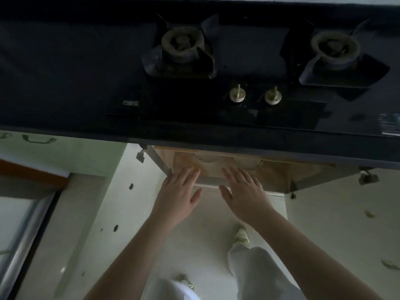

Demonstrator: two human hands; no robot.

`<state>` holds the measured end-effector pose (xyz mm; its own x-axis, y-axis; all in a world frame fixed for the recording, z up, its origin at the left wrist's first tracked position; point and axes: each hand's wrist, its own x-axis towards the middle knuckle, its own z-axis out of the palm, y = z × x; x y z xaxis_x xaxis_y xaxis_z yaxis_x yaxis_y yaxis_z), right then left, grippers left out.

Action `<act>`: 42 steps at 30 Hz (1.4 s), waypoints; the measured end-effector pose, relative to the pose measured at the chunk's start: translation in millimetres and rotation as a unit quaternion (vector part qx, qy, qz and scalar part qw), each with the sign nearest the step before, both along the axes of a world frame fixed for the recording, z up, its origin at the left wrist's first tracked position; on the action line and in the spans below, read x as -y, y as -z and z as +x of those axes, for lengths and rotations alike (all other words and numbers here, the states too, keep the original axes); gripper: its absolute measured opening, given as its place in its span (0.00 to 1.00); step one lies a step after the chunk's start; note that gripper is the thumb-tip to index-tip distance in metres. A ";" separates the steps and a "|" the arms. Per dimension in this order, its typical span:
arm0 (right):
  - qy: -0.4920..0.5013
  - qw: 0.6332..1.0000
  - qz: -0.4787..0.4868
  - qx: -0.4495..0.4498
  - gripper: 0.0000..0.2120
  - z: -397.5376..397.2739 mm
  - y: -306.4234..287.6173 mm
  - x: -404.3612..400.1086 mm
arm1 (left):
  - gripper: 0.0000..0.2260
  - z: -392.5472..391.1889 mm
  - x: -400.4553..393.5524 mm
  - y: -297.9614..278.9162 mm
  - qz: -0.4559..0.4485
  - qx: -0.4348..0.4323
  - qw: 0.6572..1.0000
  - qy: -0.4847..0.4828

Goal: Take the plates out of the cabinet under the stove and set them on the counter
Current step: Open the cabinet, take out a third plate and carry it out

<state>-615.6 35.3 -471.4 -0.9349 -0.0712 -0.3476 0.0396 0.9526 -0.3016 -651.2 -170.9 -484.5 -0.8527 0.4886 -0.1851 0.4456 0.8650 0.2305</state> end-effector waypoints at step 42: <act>0.056 0.996 0.069 -0.027 0.25 -246.6 514.8 -32.6 | 0.25 -219.9 -57.9 506.0 0.180 0.060 0.960 -0.204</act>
